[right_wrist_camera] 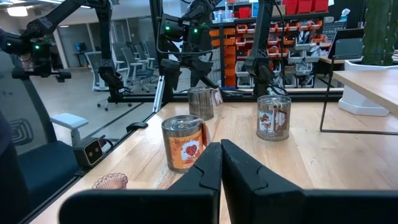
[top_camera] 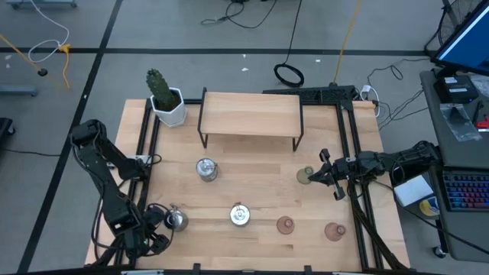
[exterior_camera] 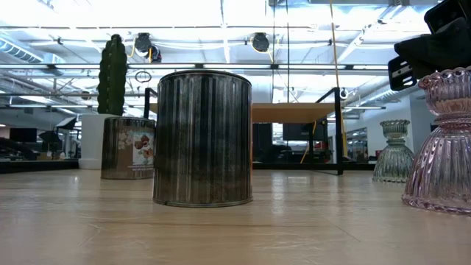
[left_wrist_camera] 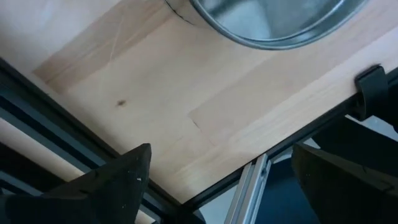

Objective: Pick & Place candle stick holders
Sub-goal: Put the bottom left silver scented candle on the shelf

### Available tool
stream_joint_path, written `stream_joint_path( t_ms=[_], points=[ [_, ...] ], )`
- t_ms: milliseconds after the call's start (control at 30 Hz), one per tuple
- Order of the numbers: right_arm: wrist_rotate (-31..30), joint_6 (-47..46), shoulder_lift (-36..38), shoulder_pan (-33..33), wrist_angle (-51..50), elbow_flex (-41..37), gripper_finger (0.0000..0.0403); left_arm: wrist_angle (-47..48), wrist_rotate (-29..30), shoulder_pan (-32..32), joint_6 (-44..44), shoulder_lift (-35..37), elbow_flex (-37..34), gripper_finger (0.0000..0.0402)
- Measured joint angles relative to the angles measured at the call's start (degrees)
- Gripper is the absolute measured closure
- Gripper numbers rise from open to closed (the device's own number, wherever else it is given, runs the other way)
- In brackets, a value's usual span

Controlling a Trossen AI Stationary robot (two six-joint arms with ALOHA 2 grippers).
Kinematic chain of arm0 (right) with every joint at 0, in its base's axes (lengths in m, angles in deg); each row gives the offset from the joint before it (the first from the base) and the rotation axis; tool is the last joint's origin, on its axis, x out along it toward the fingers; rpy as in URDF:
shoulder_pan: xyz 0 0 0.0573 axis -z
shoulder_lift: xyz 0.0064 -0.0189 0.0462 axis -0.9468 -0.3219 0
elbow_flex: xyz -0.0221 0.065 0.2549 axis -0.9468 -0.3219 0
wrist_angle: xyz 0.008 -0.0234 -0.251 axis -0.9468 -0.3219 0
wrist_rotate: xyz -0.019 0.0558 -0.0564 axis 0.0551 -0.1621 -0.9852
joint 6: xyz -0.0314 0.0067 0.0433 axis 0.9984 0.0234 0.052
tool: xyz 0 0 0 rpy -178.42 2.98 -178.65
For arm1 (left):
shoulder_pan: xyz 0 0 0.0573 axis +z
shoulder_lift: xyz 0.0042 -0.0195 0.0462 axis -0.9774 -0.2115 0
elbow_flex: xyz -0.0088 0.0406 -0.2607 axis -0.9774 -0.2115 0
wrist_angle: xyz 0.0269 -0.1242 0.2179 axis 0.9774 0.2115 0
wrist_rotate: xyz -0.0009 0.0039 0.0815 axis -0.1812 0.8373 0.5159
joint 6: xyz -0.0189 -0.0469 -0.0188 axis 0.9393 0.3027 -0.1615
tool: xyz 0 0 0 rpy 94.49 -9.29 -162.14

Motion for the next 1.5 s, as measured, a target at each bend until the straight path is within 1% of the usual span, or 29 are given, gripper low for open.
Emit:
stream_joint_path(
  t_ms=[100,367,633,800,900,967,1133,1200,1367,1500],
  points=[
    [0.0,0.0,0.0,0.0,0.0,0.0,0.0403,0.0,0.0,0.0,-0.2,0.0,0.0,0.0004],
    [0.0,0.0,0.0,0.0,0.0,0.0,0.0403,-0.2,0.8,0.3,-3.3,0.0,0.0,0.0002],
    [0.0,0.0,0.0,0.0,0.0,0.0,0.0403,-1.3,6.1,3.2,-7.2,0.0,0.0,0.0002],
    [0.0,0.0,0.0,0.0,0.0,0.0,0.0403,-3.4,4.2,4.0,-7.6,0.0,0.0,0.0002],
    [0.0,0.0,0.0,0.0,0.0,0.0,0.0403,-4.2,-0.1,4.0,-6.9,0.7,0.0,0.0002],
    [0.0,0.0,0.0,0.0,0.0,0.0,0.0403,-3.8,-1.9,4.1,-4.4,1.6,0.0,0.0002],
    [0.0,0.0,0.0,0.0,0.0,0.0,0.0403,-2.3,0.3,4.7,2.0,5.5,0.0,0.0002],
    [0.0,0.0,0.0,0.0,0.0,0.0,0.0403,-1.2,1.6,5.6,2.5,7.1,0.0,0.0002],
    [0.0,0.0,0.0,0.0,0.0,0.0,0.0403,2.5,1.5,9.9,-1.0,9.3,0.0,0.0002],
    [0.0,0.0,0.0,0.0,0.0,0.0,0.0403,6.4,-1.9,14.6,-6.0,9.4,0.0,0.0002]
  ],
)
